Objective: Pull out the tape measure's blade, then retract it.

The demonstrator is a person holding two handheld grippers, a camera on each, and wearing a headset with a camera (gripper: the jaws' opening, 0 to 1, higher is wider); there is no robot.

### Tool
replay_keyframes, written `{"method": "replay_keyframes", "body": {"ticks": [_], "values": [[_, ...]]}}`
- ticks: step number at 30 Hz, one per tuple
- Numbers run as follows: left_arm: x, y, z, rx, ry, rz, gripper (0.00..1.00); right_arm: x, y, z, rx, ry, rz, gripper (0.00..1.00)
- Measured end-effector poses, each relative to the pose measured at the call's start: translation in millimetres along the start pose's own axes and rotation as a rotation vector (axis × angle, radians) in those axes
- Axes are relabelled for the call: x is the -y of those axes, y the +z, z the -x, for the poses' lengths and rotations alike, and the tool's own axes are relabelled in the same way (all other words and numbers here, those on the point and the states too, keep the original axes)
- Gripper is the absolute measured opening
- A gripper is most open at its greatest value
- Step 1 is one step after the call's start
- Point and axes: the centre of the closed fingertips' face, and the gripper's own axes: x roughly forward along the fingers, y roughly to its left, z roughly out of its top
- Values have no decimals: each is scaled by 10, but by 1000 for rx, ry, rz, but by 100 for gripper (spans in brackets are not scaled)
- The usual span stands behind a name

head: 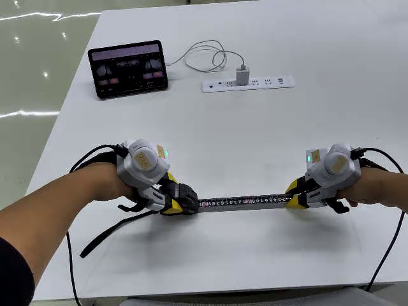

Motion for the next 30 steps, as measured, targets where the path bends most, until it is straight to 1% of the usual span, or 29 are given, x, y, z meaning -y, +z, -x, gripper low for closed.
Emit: {"method": "replay_keyframes", "body": {"ticks": [4, 12, 30], "values": [[2, 6, 1, 0, 0, 3, 31, -3, -15, 22, -5, -1, 6, 10], [7, 11, 8, 2, 2, 6, 31, 21, -73, 72, -9, -4, -5, 10], [8, 14, 11, 3, 4, 3, 31, 48, -137, 99, -13, -1, -17, 10]]}}
